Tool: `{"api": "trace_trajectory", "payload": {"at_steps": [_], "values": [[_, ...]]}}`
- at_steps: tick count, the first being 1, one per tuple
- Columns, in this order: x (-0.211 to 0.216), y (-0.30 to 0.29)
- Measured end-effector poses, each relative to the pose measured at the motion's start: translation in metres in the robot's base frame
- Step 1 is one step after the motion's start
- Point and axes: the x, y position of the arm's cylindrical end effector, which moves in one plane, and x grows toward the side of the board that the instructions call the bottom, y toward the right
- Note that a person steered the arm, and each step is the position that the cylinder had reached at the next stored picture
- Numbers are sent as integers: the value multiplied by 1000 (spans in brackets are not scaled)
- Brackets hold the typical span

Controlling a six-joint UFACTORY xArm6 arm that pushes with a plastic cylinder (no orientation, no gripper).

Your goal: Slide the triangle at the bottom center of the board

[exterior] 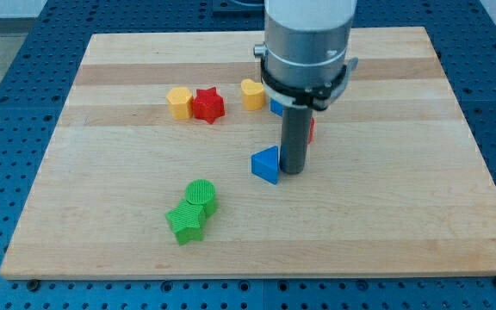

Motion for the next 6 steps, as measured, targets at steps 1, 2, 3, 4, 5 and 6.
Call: {"api": "trace_trajectory", "payload": {"at_steps": [1,2,3,4,5,6], "values": [[-23,-11],[-11,-34],[37,-34],[61,-35],[54,-26],[50,21]]}}
